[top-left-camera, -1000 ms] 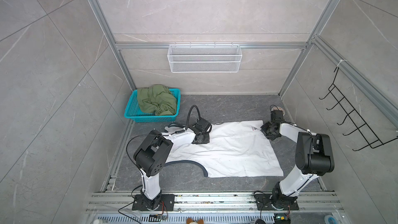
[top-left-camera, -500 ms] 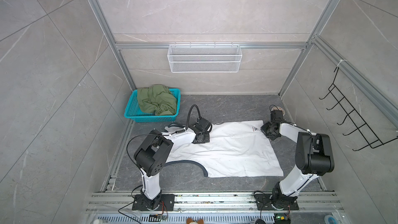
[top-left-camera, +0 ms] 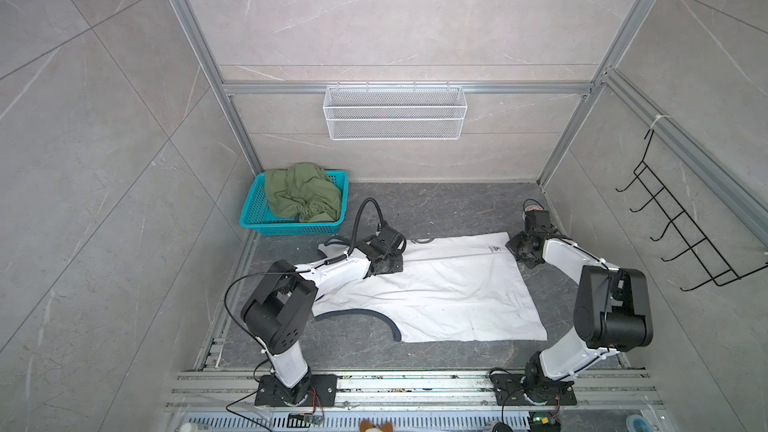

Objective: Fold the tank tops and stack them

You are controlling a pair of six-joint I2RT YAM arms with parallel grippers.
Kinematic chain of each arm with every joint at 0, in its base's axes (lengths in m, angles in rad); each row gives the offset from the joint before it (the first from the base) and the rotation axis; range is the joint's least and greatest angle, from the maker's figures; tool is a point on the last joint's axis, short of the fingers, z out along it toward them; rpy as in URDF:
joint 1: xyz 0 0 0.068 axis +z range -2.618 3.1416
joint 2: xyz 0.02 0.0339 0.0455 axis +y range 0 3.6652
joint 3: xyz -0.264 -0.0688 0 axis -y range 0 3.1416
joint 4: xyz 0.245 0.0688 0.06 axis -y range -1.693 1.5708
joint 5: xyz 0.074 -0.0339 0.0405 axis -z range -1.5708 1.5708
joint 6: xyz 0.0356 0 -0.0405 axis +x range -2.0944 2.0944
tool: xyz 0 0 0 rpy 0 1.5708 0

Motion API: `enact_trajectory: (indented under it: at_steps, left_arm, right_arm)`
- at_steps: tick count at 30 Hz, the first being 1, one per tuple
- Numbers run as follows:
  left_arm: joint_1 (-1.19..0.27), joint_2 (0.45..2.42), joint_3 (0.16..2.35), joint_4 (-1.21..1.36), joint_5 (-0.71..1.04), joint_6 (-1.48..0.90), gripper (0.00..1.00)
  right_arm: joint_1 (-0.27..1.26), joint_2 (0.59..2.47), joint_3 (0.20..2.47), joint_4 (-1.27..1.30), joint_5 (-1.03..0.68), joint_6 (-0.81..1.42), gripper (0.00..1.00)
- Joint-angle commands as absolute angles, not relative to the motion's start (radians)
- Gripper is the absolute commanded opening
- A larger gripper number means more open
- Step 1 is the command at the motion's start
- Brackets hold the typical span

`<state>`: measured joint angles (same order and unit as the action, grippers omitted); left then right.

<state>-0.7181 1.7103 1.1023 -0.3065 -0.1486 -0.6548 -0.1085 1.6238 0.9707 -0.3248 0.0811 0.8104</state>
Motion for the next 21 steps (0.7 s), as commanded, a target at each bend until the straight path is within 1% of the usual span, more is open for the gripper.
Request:
enact_trajectory:
  at_steps: [1,9,12,14,16,21]
  left_arm:
    - [-0.722,1.683,1.085,-0.321,-0.173,-0.651,0.0]
    - [-0.724,1.733,1.079,-0.31,-0.141,-0.657,0.0]
    - [-0.723,1.732,1.083,-0.324,-0.158,-0.657,0.0]
    - [-0.723,1.731,1.088,-0.336,-0.17,-0.653,0.02]
    - [-0.723,1.734,1.09,-0.337,-0.173,-0.649,0.06]
    - [-0.724,1.741,1.094,-0.337,-0.16,-0.648,0.07]
  right_arm:
    - [-0.106,1.588,0.933,-0.365,0.134,0.825,0.03]
    - [-0.107,1.637,0.914,-0.364,0.104,0.829,0.11]
    - [-0.108,1.608,0.916,-0.377,0.109,0.831,0.14]
    - [-0.107,1.582,0.911,-0.386,0.116,0.834,0.15]
    - [-0.107,1.574,0.907,-0.398,0.11,0.838,0.16]
    - [-0.107,1.573,0.879,-0.394,0.078,0.838,0.18]
